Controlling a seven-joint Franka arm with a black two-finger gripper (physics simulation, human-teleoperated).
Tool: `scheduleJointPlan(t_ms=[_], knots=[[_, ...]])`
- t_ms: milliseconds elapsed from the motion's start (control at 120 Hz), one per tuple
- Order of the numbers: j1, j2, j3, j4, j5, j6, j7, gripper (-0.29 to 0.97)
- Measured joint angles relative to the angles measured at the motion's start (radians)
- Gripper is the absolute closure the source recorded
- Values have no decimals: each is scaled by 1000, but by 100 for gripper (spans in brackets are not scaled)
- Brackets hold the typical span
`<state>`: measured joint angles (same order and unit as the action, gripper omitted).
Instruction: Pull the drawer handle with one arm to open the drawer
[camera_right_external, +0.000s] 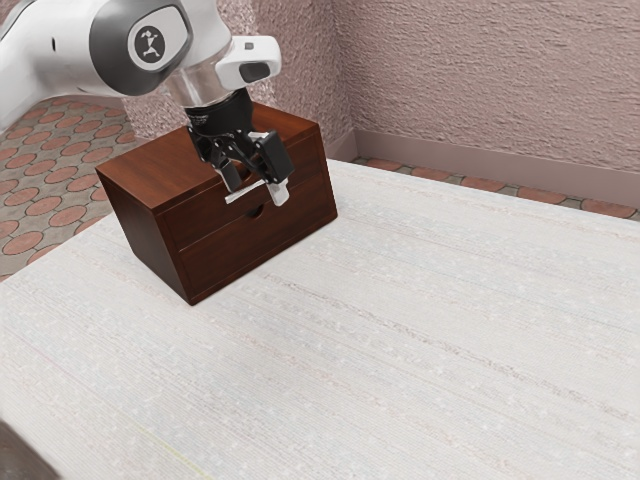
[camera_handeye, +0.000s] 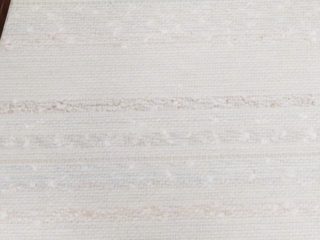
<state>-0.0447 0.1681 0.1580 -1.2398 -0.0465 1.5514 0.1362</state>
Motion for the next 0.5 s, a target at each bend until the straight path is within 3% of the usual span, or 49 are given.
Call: scheduleJointPlan(t_ms=[258,500], knots=[[2,3,1,11,-16,-1,0,0],[2,-28,22,196,-9,-86,-3,0]])
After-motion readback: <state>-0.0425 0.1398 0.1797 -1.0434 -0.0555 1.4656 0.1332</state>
